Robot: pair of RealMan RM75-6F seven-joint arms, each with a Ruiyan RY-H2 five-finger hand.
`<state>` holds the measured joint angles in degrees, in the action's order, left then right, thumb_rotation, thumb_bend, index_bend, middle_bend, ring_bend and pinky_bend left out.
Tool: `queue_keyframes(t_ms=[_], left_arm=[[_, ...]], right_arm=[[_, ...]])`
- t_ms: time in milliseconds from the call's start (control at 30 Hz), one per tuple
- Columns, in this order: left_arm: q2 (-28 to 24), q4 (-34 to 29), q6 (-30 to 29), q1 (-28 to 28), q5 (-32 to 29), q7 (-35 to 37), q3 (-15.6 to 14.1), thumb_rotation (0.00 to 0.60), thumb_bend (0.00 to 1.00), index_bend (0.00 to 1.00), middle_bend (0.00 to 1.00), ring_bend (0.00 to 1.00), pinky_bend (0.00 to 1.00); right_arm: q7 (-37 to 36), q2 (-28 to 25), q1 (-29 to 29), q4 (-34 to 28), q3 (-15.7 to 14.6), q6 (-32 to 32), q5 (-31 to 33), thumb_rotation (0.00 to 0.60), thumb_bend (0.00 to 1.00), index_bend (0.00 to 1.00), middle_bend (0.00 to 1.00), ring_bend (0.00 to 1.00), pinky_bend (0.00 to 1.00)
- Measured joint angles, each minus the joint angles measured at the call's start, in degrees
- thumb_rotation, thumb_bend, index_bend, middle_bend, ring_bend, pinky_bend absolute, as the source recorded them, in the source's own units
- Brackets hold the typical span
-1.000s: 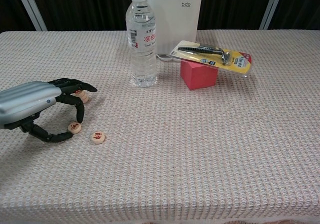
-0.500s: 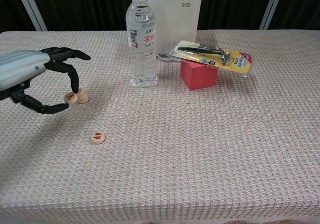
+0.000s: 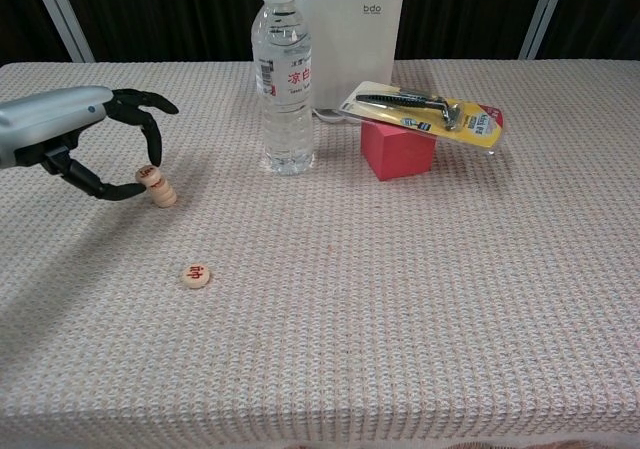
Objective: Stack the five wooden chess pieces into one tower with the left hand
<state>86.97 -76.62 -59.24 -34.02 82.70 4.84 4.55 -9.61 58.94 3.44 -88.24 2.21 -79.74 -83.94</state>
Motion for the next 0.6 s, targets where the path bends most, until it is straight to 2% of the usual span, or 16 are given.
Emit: queue_keyframes(t_ms=[367, 600], left_arm=[[0.5, -0.3, 3.4, -0.9, -4.9, -2.2, 1.3, 0.600, 0.29, 0.51, 0.09, 0.00, 0.00], [0.8, 0.2, 3.8, -1.0, -5.9, -2.5, 1.6, 0.600, 0.29, 0.51, 0.09, 0.00, 0.00]], right_arm=[[-0.2, 0.0, 0.1, 0.1, 0.1, 0.3, 0.4, 0.600, 0.18, 0.00, 0.00, 0.00, 0.00], [-0.2, -0.1, 0.2, 0.2, 0.1, 0.7, 0.7, 0.600, 0.18, 0.00, 0.00, 0.00, 0.00]])
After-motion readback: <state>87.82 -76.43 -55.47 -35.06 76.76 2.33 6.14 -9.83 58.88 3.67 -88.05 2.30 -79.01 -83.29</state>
